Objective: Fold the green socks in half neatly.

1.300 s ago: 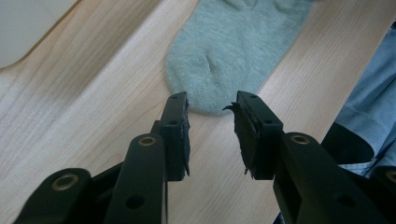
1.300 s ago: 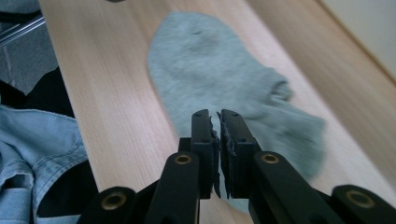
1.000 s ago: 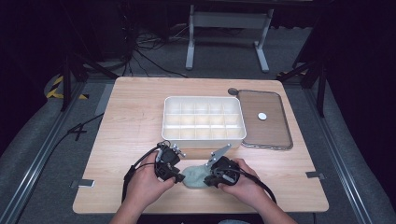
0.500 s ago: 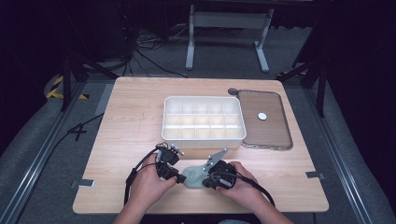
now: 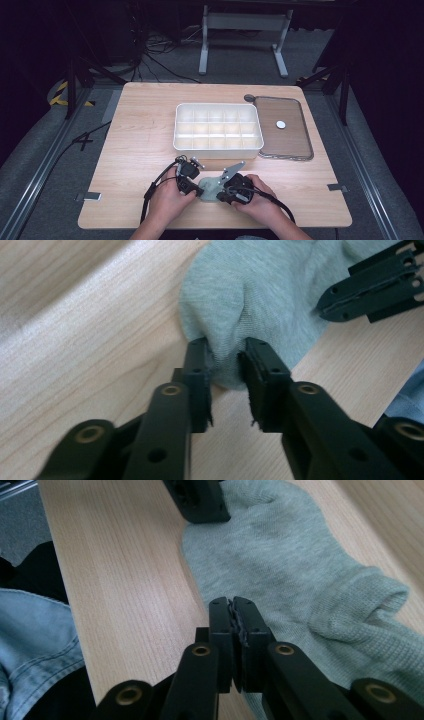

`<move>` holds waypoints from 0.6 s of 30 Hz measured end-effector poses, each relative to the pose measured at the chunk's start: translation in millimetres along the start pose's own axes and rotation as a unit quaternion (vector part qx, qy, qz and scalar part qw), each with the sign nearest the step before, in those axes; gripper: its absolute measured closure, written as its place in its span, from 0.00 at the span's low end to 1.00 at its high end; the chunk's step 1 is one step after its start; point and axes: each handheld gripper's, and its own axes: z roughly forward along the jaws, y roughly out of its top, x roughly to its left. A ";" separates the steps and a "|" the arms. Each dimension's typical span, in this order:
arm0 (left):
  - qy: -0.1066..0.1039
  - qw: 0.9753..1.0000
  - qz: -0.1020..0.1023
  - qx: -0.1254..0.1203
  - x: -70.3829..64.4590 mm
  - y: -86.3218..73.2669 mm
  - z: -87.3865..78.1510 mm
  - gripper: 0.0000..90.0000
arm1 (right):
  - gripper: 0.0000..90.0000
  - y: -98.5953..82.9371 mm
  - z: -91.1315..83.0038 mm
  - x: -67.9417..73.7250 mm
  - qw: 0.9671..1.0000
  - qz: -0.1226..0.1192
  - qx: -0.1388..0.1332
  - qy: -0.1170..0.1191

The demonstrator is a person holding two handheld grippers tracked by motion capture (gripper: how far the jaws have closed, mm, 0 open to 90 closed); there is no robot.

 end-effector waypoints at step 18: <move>0.006 1.000 -0.001 0.028 10.7 7.8 -18.2 0.93 | 0.93 -29.9 -31.5 -32.3 0.995 0.084 -0.032 -0.046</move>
